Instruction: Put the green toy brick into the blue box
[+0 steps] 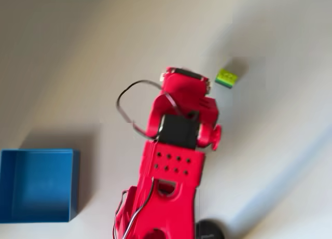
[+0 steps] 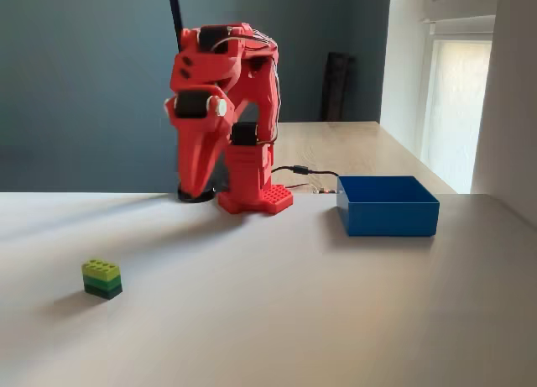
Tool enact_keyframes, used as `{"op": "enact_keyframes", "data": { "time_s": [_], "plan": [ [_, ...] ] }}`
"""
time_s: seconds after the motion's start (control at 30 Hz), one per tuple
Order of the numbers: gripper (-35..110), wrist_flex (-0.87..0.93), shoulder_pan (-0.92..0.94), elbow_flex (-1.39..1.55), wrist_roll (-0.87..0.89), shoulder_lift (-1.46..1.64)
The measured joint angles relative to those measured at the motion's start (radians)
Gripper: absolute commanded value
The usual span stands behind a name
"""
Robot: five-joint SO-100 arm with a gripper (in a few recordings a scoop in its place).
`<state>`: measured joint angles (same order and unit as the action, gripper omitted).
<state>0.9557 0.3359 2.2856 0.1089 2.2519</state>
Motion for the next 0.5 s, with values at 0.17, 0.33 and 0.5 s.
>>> {"op": "enact_keyframes", "data": {
  "time_s": [0.17,0.33,0.5],
  "plan": [
    [23,0.000,0.075,-0.064,0.009,-0.143],
    [24,0.000,0.137,-0.137,0.025,-0.267],
    [23,0.000,0.187,-0.224,0.041,-0.393]
  ]
}}
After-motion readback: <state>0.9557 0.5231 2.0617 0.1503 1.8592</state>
